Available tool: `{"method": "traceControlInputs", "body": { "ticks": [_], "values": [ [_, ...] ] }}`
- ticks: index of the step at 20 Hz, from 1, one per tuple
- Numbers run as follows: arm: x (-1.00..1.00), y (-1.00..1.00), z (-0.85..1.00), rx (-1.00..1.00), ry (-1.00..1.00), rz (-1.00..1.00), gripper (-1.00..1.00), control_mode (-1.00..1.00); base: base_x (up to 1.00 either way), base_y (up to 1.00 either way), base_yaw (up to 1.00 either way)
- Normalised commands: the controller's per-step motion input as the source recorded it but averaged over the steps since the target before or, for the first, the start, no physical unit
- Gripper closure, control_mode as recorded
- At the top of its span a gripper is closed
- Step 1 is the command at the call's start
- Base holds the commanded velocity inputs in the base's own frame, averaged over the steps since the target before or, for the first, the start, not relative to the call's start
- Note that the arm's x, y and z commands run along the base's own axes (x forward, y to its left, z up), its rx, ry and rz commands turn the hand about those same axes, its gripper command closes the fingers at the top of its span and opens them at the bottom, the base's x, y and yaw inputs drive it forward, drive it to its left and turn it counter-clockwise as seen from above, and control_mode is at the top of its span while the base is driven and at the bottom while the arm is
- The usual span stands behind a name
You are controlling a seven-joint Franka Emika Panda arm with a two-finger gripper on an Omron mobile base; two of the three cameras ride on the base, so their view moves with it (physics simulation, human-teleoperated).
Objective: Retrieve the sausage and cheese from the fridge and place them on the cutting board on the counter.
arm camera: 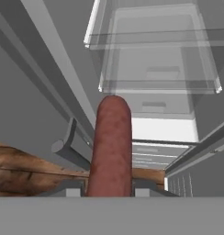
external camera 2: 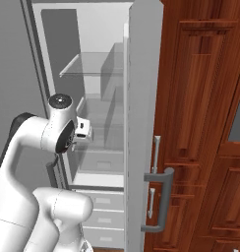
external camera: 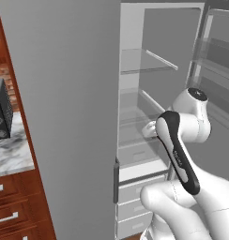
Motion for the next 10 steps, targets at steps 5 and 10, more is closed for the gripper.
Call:
{"method": "traceControlInputs", "body": {
  "ticks": [5,10],
  "values": [
    [0.00,0.00,0.00,0.00,0.00,0.00,1.00,1.00,-0.02,0.00,0.00],
    [0.00,0.00,0.00,0.00,0.00,0.00,1.00,1.00,-0.79,0.03,0.14]
  ]
}}
